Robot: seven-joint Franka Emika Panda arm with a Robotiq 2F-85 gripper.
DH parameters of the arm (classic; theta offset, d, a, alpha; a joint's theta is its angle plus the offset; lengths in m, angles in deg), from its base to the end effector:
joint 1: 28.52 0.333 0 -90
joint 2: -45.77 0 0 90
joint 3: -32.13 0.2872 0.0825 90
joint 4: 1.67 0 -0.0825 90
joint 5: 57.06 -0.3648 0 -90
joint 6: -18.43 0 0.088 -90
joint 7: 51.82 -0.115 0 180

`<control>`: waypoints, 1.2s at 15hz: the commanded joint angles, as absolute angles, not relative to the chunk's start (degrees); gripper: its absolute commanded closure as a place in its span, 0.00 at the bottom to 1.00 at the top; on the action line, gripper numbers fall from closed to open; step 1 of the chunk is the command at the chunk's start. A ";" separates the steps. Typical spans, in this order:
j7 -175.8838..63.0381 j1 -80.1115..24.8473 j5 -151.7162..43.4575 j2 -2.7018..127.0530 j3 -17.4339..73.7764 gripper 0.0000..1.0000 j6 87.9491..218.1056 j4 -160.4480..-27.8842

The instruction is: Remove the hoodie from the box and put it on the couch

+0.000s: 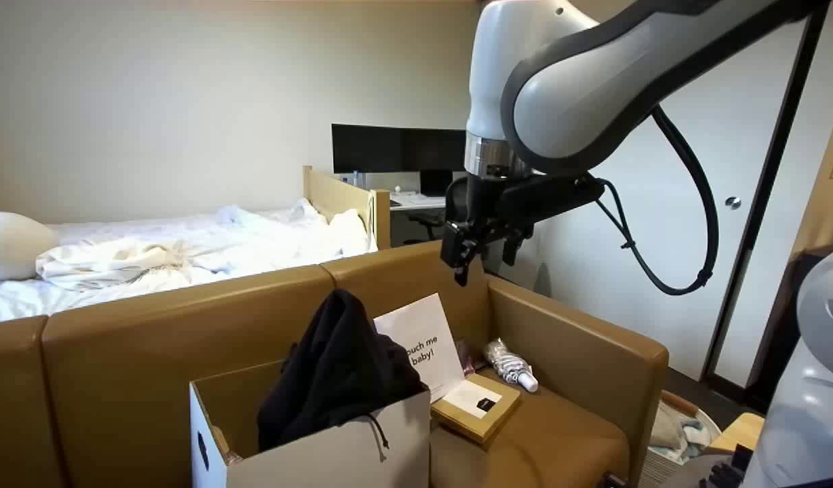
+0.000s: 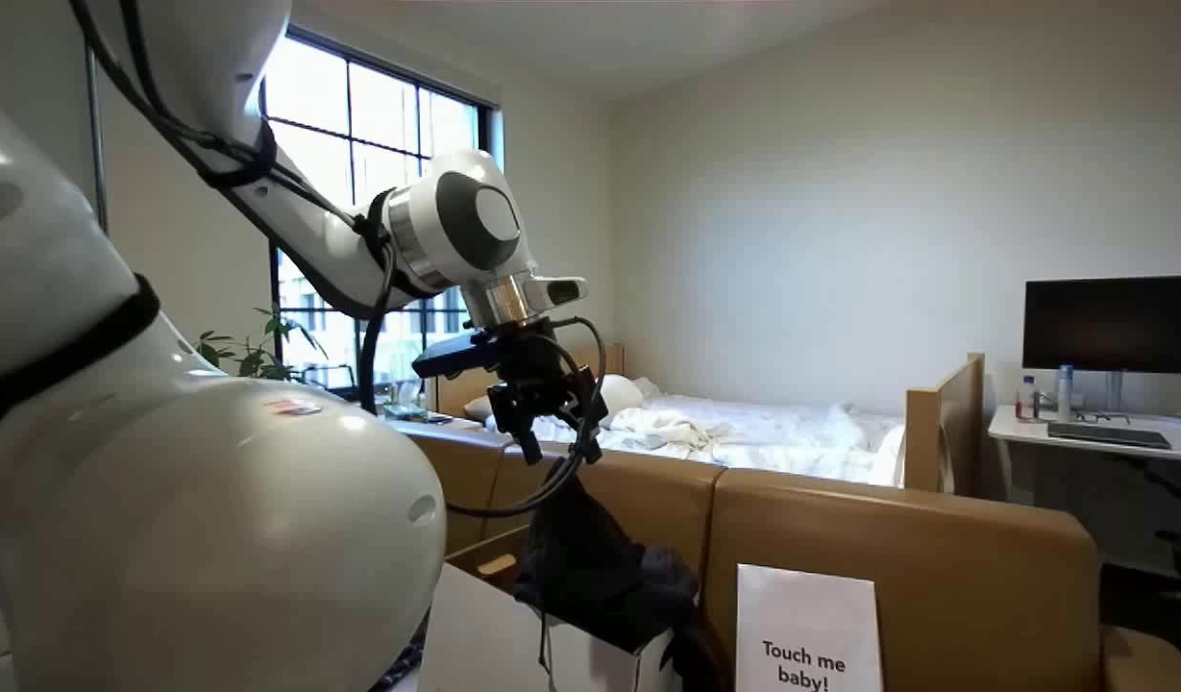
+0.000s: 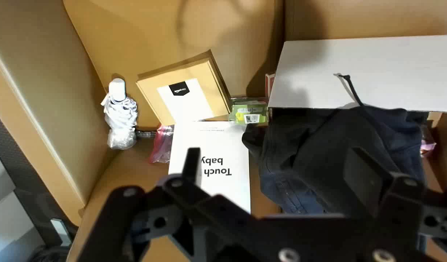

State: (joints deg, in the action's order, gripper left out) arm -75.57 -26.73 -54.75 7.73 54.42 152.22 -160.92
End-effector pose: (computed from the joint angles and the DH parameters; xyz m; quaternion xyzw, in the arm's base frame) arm 0.3313 0.1306 0.3840 0.9871 -0.0118 0.1317 0.0905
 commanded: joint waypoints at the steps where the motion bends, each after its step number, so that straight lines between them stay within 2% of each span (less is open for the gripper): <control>1: -76.30 -25.66 -53.71 8.00 53.27 0.00 152.08 -160.89; 9: -74.29 -26.37 -52.33 11.18 52.84 0.00 152.08 -157.20; 13: -72.13 -27.61 -46.32 19.59 53.64 0.00 151.08 -147.50; 18: -64.39 -26.78 -42.29 36.30 54.03 0.00 153.32 -132.11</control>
State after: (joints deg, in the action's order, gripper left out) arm -70.47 -26.69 -43.40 25.08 53.76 152.11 -141.44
